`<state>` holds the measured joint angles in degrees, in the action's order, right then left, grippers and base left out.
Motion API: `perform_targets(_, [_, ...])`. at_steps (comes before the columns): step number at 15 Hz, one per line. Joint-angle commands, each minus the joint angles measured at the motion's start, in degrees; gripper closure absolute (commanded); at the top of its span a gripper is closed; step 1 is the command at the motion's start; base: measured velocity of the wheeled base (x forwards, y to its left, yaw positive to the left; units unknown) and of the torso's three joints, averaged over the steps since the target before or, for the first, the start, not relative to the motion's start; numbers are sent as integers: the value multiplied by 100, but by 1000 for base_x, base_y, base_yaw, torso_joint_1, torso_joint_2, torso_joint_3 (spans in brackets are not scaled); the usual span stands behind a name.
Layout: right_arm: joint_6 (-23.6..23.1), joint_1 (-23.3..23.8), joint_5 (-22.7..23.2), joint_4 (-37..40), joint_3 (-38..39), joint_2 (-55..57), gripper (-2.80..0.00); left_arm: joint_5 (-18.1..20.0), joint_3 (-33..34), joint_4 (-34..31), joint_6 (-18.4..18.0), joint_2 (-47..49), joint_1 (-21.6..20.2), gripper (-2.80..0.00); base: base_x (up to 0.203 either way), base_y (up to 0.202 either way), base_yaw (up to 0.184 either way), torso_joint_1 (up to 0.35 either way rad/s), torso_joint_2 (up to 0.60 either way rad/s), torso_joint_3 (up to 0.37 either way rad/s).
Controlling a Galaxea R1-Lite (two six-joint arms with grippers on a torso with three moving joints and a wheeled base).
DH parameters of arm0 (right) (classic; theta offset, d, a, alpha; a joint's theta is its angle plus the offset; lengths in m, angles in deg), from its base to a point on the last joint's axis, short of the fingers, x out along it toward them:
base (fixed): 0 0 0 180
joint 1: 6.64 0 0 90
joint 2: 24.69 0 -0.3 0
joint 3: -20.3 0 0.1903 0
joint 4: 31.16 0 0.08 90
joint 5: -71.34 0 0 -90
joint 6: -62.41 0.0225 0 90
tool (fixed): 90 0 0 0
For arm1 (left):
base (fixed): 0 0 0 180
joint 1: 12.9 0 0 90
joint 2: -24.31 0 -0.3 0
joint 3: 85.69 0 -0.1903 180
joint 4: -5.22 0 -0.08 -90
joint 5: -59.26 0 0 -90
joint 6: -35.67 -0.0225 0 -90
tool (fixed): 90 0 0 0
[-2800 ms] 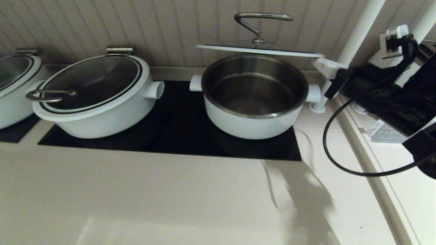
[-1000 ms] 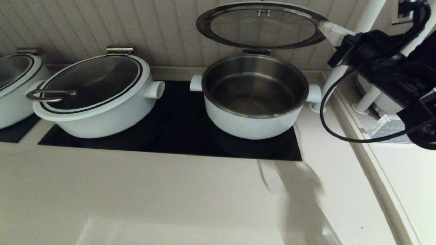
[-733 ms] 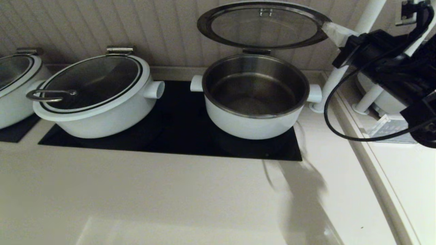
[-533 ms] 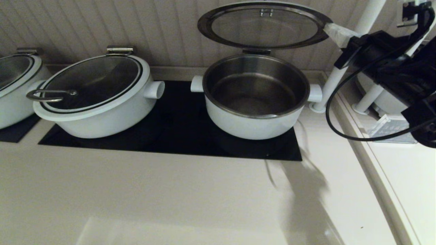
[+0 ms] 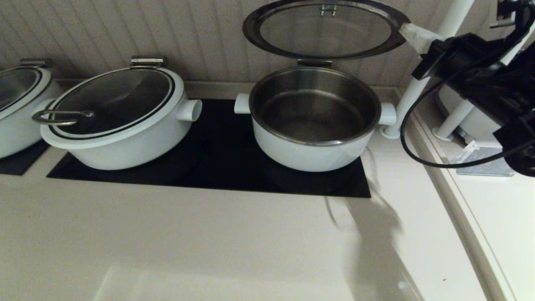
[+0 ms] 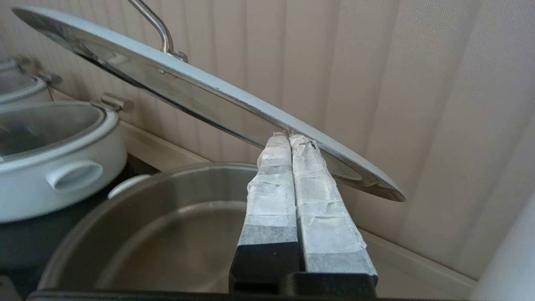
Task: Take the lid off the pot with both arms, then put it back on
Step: Open the pot lid completely, then close the pot lid
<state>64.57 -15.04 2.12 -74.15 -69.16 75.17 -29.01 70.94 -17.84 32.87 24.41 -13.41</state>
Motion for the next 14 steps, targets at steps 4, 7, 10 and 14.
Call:
perform_targets(4, [31, 14, 22, -61, -53, 8, 0, 2, 0, 5, 0, -10, -2, 0, 0, 0, 0, 0, 0, 0])
perform_targets(7, [31, 23, 13, -69, -36, -5, 0, 3, 0, 5, 0, -10, -2, 0, 0, 0, 0, 0, 0, 0])
perform_targets(10, [31, 23, 13, -69, -36, -10, 0, -4, 0, 5, 0, -2, -2, 0, 0, 0, 0, 0, 0, 0])
perform_targets(14, [40, 23, 22, -87, -27, -19, 0, 1, 0, 5, 0, -8, -2, 0, 0, 0, 0, 0, 0, 0])
